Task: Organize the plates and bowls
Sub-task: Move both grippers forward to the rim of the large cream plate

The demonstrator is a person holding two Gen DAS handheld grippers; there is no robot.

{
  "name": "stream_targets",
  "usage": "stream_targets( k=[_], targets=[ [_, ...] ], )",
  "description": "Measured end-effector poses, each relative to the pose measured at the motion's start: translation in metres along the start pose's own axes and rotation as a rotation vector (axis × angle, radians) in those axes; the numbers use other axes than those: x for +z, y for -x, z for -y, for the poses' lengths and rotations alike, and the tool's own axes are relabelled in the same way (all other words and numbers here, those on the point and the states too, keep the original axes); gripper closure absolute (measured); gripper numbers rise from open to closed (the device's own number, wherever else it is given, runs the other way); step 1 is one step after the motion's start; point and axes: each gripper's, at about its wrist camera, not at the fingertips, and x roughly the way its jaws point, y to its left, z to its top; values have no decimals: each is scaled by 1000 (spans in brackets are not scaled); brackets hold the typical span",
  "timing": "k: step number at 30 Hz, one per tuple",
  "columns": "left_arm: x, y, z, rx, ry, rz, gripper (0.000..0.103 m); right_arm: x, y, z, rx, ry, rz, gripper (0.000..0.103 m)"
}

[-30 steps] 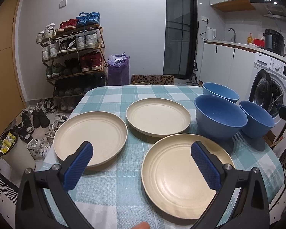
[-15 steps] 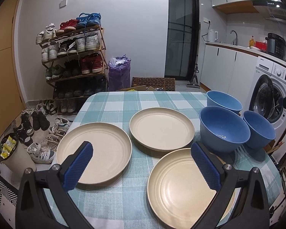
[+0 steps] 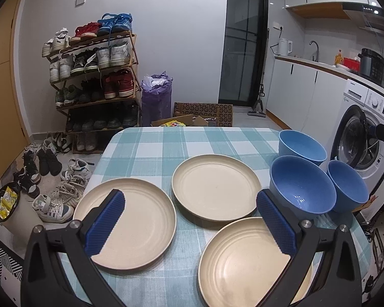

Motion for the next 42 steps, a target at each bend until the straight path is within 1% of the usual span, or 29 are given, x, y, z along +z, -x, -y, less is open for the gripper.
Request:
stream_targets(
  k=[7,13,17,25,32,42],
  targets=[
    [18,-9,-3,5,-16,-8,0,28,-13,0,21,-1,-16,0],
    [33,-20,-10,7,-18,-23,0,51,-30,-7,24,30,-43,0],
    [40,-27,-12,11,-20,-30,0,61,-43,-8,58,27,-63,0],
    [52,-45,-17,16,-5,-53,0,83,-65,-10,74,31,-87,0],
    [54,-60,-17,12,-2,-76,0,86,-88,-12,81,51,-134,0],
    [43,-79,-15,14,-3,-121,0,74,-127,-8,80,64,-211,0]
  ],
)
